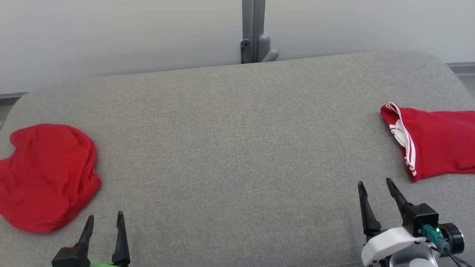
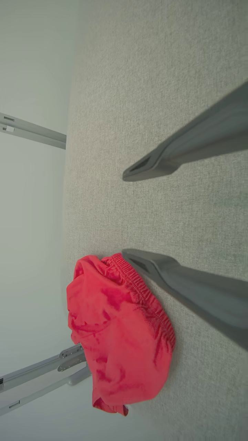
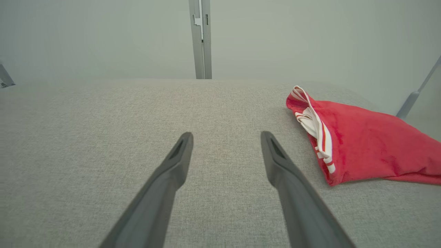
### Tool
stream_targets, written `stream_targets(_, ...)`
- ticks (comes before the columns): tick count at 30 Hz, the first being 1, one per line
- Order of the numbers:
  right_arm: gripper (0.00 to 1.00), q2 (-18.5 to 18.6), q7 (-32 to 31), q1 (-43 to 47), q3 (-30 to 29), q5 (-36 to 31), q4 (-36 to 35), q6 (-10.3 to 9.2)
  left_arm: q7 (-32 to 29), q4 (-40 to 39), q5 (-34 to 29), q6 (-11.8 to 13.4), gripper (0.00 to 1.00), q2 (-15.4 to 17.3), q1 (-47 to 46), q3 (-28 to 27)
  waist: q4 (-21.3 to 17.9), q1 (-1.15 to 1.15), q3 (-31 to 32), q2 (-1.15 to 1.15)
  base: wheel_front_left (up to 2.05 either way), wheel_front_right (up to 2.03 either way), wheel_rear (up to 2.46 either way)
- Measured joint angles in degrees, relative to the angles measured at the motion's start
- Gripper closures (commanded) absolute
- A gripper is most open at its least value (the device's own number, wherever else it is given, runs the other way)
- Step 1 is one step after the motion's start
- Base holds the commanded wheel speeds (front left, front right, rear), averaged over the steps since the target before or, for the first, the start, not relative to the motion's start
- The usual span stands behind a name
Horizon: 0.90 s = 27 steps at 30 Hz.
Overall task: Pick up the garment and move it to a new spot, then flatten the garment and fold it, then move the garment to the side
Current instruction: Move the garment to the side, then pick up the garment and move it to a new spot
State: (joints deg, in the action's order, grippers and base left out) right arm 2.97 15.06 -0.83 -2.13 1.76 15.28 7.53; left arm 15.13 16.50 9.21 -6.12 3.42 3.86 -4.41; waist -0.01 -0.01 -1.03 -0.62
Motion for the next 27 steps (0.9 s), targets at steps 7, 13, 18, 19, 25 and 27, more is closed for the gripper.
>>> stream_targets(7,0.0,-0.1,0.0,0.6,1.9,1.5,1.0,0.0,0.0,-0.2,0.3,-0.4,0.0,-0.2,0.5,0.2,0.9,0.0,0.8,0.0,0.0,0.0,0.0)
stream_targets(13,0.0,-0.1,0.0,0.6,2.7,2.0,1.2,0.0,0.0,-0.4,0.4,-0.5,0.0,-0.3,0.6,0.1,0.6,0.0,0.8,0.0,0.0,0.0,0.0)
stream_targets(18,0.0,-0.1,0.0,0.5,3.3,2.0,1.5,0.0,0.0,-0.6,0.3,-0.7,0.0,-0.4,0.6,-0.1,0.5,0.0,0.7,0.0,0.0,0.0,0.0)
stream_targets(19,0.0,-0.1,0.0,0.5,3.3,2.0,1.5,0.0,0.0,-0.6,0.3,-0.7,0.0,-0.4,0.6,-0.1,0.5,0.0,0.7,0.0,0.0,0.0,0.0)
stream_targets(25,0.0,-0.1,0.0,0.5,3.7,2.0,1.8,0.0,0.0,-0.5,0.2,-0.8,0.0,-0.4,0.5,0.2,1.3,0.0,0.6,0.0,0.0,0.0,0.0)
stream_targets(27,0.0,-0.1,0.0,0.5,4.0,2.0,1.8,0.01,0.0,-0.5,0.1,-0.9,0.0,-0.4,0.4,0.3,2.1,0.0,0.6,0.0,0.0,0.0,0.0)
